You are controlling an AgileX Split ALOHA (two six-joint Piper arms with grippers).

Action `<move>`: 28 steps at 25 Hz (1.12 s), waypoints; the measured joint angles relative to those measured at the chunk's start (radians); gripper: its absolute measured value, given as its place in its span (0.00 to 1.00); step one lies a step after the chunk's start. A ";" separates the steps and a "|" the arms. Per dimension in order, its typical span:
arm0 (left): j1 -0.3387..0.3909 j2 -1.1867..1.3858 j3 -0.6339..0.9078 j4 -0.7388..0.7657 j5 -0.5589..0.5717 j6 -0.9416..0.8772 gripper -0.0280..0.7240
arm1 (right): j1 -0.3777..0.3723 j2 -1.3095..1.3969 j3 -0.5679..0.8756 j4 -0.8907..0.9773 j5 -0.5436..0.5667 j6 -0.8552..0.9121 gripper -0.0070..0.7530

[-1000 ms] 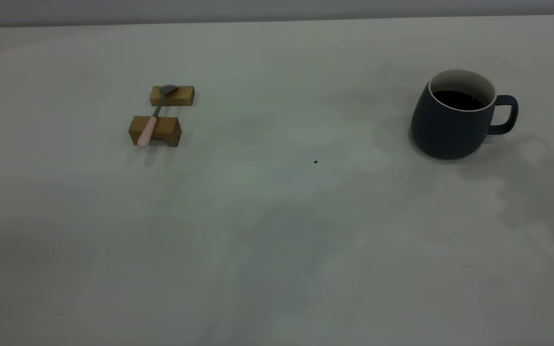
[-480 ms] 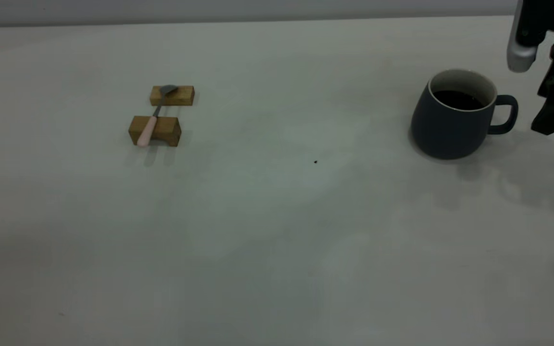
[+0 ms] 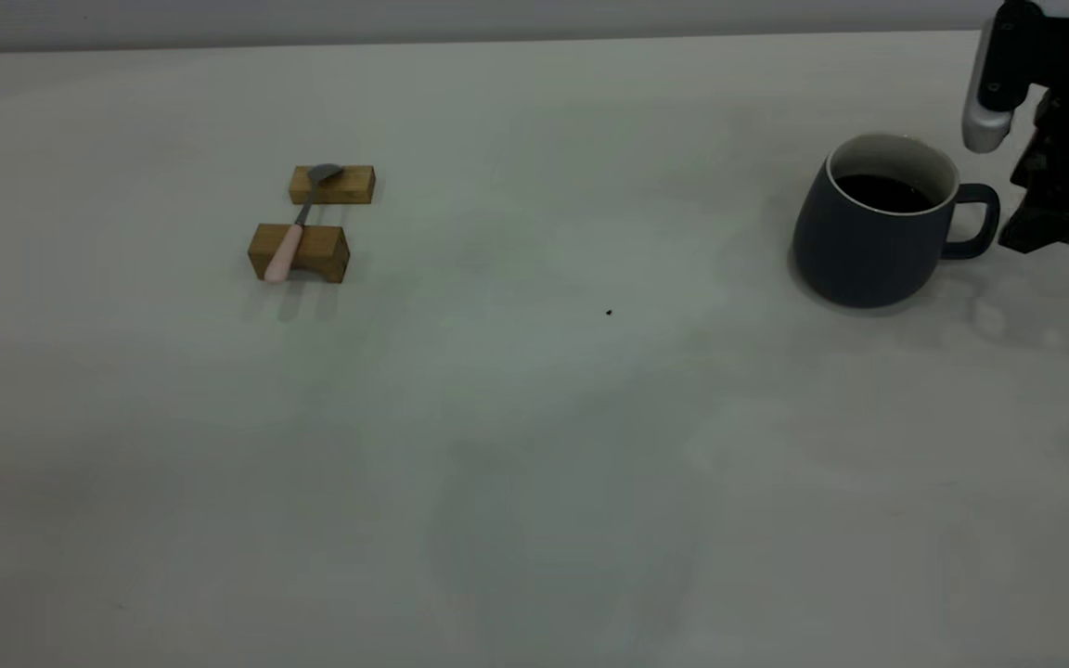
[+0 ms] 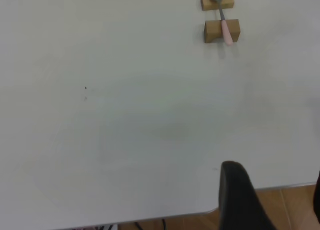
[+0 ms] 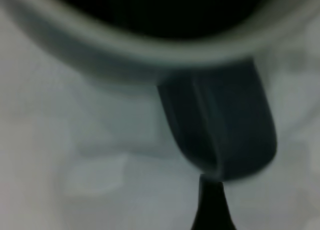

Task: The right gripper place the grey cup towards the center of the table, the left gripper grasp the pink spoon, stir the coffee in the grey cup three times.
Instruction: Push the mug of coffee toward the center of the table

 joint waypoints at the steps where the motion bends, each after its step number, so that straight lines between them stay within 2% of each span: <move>1: 0.000 0.000 0.000 0.000 0.000 0.000 0.62 | 0.004 0.004 -0.008 0.019 0.009 -0.022 0.76; 7: 0.000 0.000 0.000 0.000 0.000 0.000 0.62 | 0.032 0.023 -0.028 0.176 0.039 -0.201 0.76; 13: 0.000 0.000 0.000 0.000 0.000 0.000 0.62 | 0.093 0.052 -0.028 0.380 0.050 -0.355 0.76; 28: 0.000 0.000 0.000 0.000 0.000 0.000 0.62 | 0.258 0.053 -0.028 0.531 0.067 -0.376 0.76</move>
